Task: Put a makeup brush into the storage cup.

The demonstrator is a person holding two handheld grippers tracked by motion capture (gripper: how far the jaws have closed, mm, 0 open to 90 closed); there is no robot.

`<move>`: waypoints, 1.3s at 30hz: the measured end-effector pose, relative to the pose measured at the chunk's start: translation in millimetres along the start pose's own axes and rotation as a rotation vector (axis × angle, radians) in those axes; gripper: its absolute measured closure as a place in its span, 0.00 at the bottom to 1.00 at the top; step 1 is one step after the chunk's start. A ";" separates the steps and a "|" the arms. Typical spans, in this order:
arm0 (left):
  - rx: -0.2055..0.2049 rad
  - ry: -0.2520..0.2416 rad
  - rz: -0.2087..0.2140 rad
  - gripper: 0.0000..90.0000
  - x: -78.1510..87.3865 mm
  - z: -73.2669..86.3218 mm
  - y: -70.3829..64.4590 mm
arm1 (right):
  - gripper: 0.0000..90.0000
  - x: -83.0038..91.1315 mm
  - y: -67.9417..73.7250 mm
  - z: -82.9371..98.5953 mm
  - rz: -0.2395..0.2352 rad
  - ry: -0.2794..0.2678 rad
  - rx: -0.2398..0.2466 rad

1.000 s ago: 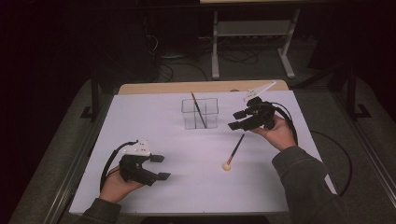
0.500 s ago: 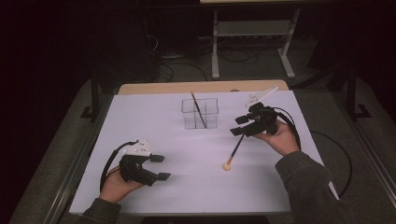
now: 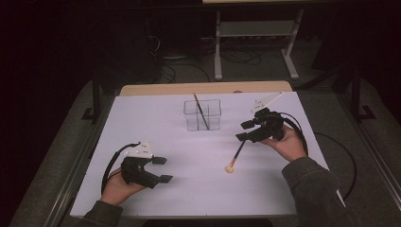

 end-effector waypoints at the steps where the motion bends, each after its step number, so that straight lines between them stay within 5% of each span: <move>1: 0.003 -0.001 0.002 0.33 0.1 -0.5 -0.1 | 0.46 0.3 0.2 0.4 -0.002 -0.002 -0.002; 39: -0.005 -0.006 -0.003 0.33 -6.5 -5.2 -5.2 | 0.45 -6.7 9.6 25.8 -0.033 0.047 0.003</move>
Point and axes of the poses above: each handheld gripper's, and its own axes: x roughly backward along the jaws, z roughly out of its underside, y roughly to its left, the point moved 9 cm from there along -x, roughly forward along the jaws, and after that the axes turned 9 degrees about x, right-handed, at the moved point
